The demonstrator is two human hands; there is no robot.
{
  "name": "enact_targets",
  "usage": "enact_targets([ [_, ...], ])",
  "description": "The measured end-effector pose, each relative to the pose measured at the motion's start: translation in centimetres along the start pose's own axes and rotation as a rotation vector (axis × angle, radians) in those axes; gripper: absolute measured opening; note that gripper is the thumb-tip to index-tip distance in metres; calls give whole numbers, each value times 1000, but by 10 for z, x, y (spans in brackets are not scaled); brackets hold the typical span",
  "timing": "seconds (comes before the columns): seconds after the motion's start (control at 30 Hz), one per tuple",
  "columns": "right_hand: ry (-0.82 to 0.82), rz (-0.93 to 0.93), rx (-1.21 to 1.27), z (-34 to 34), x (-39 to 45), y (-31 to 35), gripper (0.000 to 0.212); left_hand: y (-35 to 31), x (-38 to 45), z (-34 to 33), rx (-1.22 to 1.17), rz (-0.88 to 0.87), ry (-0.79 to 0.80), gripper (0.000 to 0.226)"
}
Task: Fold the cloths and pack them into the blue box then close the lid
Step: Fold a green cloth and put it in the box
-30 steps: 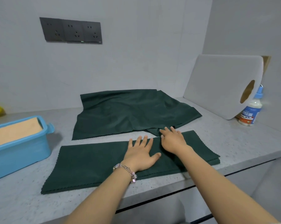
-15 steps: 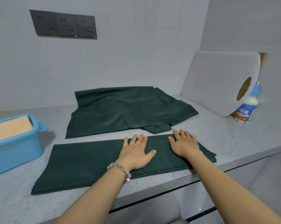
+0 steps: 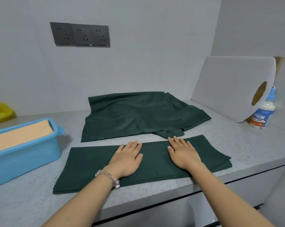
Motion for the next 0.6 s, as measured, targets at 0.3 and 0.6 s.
enact_targets([
  [0.3,-8,-1,-31,12,-6,22,52,56,-43,14,21,154,-29,55],
  [0.6,-65,423,157,5,-15,149,52,59,-40,15,13,152,-30,55],
])
Point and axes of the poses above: each hand's wrist, its own x-axis towards the middle knuckle, its own z-axis out of the back of the hand, y = z × x, the point moved 3 cm from there along x, towards the middle knuckle, and after that the axes turned 5 degrees about -x, right-handed, at the moved point
